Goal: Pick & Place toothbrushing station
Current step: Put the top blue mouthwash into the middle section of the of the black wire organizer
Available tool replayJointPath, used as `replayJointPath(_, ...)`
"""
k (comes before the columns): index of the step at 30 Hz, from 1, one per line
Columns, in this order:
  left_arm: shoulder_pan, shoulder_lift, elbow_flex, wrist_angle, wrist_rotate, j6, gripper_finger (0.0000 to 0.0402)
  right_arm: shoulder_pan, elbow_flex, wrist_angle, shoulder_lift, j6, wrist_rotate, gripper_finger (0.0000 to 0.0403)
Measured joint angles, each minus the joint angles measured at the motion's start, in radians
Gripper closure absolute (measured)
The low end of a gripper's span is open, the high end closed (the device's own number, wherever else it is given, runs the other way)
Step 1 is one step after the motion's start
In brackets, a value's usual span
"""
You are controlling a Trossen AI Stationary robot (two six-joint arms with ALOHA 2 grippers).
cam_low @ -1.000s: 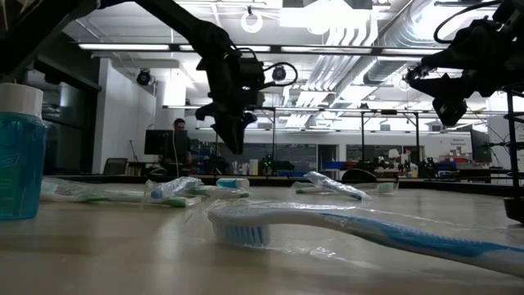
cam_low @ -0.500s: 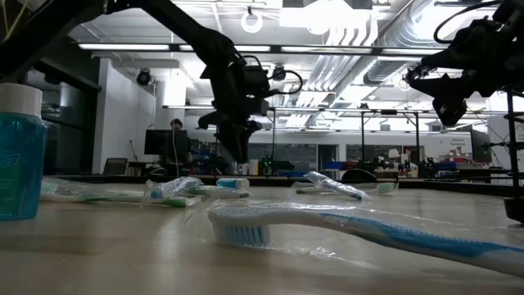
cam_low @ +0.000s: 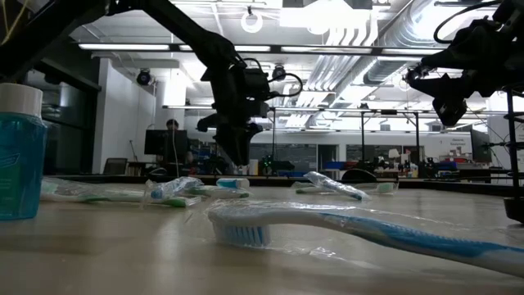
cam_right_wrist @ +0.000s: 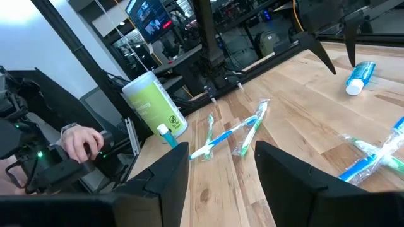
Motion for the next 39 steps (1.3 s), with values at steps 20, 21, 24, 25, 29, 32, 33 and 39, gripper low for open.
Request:
replayJointPath(20, -0.032, 0.002, 0.0, -0.026, -0.092, 0.07, 0.0273, 0.0, 0.0, 0.0, 0.0, 0.0, 0.0, 0.0229)
replayJointPath(21, -0.032, 0.007, 0.0, -0.025, -0.099, 0.07, 0.0273, 0.0, 0.0, 0.0, 0.0, 0.0, 0.0, 0.0229)
replayJointPath(24, -0.039, 0.025, 0.0, -0.023, -0.134, 0.055, 0.0273, 0.0, 0.0, 0.0, 0.0, 0.0, 0.0, 0.0229)
replayJointPath(25, -0.043, 0.03, 0.0, -0.018, -0.147, 0.051, 0.0273, 0.0, 0.0, 0.0, 0.0, 0.0, 0.0, 0.0229)
replayJointPath(29, -0.073, 0.045, 0.0, -0.004, -0.215, 0.048, 0.0273, 0.0, 0.0, 0.0, 0.001, 0.0, 0.0, 0.0229)
replayJointPath(32, -0.103, 0.047, 0.0, -0.008, -0.264, 0.048, 0.0273, 0.0, 0.0, 0.001, 0.001, 0.0, 0.0, 0.0229)
replayJointPath(33, -0.113, 0.047, 0.0, -0.002, -0.275, 0.048, 0.0273, 0.0, 0.0, 0.001, 0.0, 0.0, -0.001, 0.0229)
replayJointPath(39, -0.169, 0.047, 0.0, 0.005, -0.358, 0.043, 0.0273, 0.0, 0.0, 0.001, 0.0, 0.0, 0.0, 0.0229)
